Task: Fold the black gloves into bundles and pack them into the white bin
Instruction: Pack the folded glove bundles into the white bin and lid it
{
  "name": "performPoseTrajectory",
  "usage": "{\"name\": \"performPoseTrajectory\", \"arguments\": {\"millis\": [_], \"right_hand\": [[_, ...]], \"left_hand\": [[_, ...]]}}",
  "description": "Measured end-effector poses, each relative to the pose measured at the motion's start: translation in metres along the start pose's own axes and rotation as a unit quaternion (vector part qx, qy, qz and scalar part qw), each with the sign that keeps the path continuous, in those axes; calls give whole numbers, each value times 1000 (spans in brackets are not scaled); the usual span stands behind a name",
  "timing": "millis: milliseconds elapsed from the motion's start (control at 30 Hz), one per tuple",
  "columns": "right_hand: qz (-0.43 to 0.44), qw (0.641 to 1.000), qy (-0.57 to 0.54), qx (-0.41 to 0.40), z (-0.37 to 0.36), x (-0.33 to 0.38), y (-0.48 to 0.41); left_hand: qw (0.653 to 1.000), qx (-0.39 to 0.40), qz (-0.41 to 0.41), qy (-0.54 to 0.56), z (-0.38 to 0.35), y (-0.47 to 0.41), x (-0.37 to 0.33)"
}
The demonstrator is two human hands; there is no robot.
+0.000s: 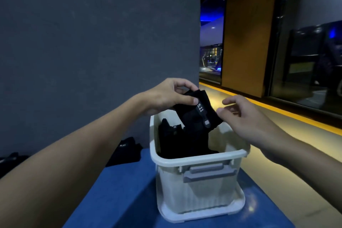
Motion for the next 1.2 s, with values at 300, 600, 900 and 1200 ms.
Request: {"name": "performPoseTrajectory", "arguments": {"millis": [300,600,900,1200], "right_hand": [[16,990,127,52,-6,-31,-4],[24,989,140,50,-12,-43,-6],[15,987,147,57,-15,-43,-5],[11,986,150,66,-12,-35,-2]], "left_hand": [[995,69,77,-2,-7,-57,58],[987,99,83,-97,-19,-77,94],[951,89,-20,-296,-23,-77,90],[860,140,20,-490,-28,-42,68]]}}
Point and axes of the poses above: each hand's wrist, its own y-axis away from the middle knuckle, its own z-axis out of the back of the hand, x = y × z, the point moved 3 cm from there along -y, towards the middle knuckle, and after that the axes turned 1 degree about -y, right-handed, at the moved point
